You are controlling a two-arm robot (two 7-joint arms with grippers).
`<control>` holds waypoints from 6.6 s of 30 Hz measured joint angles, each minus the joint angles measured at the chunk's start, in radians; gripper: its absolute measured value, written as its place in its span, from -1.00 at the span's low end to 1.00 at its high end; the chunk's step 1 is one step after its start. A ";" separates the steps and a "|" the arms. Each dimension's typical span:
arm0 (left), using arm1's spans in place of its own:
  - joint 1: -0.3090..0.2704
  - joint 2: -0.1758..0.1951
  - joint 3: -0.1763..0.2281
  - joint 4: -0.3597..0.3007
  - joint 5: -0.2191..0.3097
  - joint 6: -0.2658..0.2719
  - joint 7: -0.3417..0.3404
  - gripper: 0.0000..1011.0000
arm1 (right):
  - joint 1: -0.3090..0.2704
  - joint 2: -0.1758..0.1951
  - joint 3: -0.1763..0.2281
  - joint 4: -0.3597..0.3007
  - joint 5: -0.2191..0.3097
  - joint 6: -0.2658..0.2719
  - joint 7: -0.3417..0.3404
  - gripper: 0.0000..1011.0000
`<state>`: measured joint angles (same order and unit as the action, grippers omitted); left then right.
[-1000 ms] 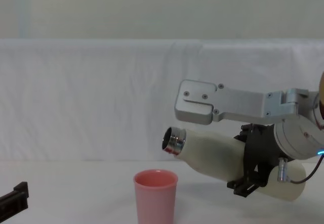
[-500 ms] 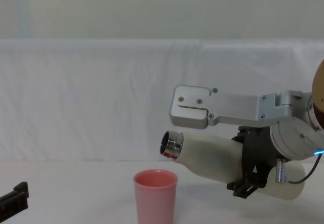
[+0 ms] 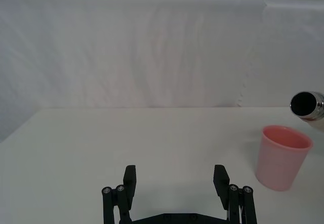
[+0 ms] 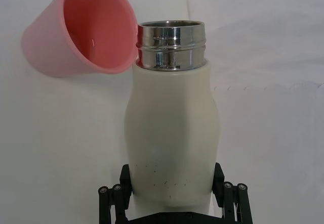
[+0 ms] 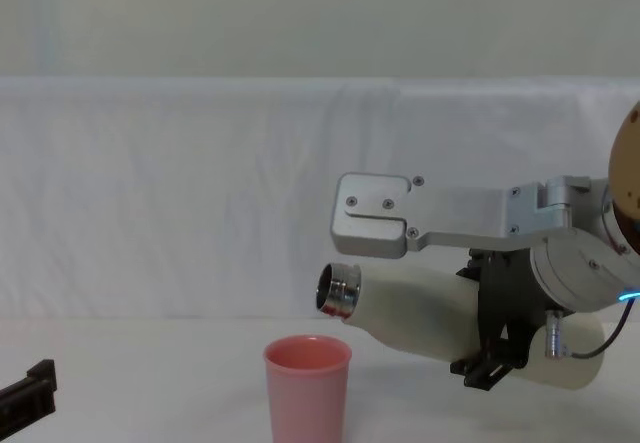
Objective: Grasp the thermos with one hand and pour water into the cup lid.
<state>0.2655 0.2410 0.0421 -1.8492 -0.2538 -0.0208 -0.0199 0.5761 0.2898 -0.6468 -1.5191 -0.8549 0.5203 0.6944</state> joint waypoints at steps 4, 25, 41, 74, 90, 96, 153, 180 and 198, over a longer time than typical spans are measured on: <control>0.000 0.000 0.000 0.000 0.000 0.000 0.000 0.98 | 0.003 0.000 -0.004 0.000 -0.012 0.000 0.009 0.87; 0.000 0.000 0.000 0.000 0.000 0.000 0.000 0.98 | 0.015 0.002 -0.016 -0.006 -0.068 0.003 0.053 0.87; 0.000 0.000 0.000 0.000 0.000 0.000 0.000 0.98 | 0.021 0.005 -0.023 -0.007 -0.100 0.003 0.074 0.87; 0.000 0.000 0.000 0.000 0.000 0.000 0.000 0.98 | 0.030 -0.004 -0.054 0.009 -0.201 -0.020 0.072 0.87; 0.000 0.000 0.000 0.000 0.000 0.000 0.000 0.98 | 0.036 -0.010 -0.063 0.017 -0.241 -0.031 0.082 0.87; 0.000 0.000 0.000 0.000 0.000 0.000 0.000 0.98 | 0.034 -0.012 -0.060 0.014 -0.248 -0.031 0.085 0.87; 0.000 0.000 0.000 0.000 0.000 0.000 0.000 0.98 | 0.028 -0.016 -0.049 0.007 -0.272 -0.038 0.100 0.87; 0.000 0.000 0.000 0.000 0.000 0.000 0.000 0.98 | 0.028 -0.016 -0.050 0.009 -0.273 -0.040 0.098 0.87; 0.000 0.000 0.000 0.000 0.000 0.000 0.000 0.98 | -0.028 -0.026 0.029 -0.036 -0.183 -0.041 0.018 0.87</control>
<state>0.2655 0.2410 0.0421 -1.8492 -0.2538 -0.0207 -0.0199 0.5476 0.2643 -0.6173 -1.5547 -1.0377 0.4793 0.7126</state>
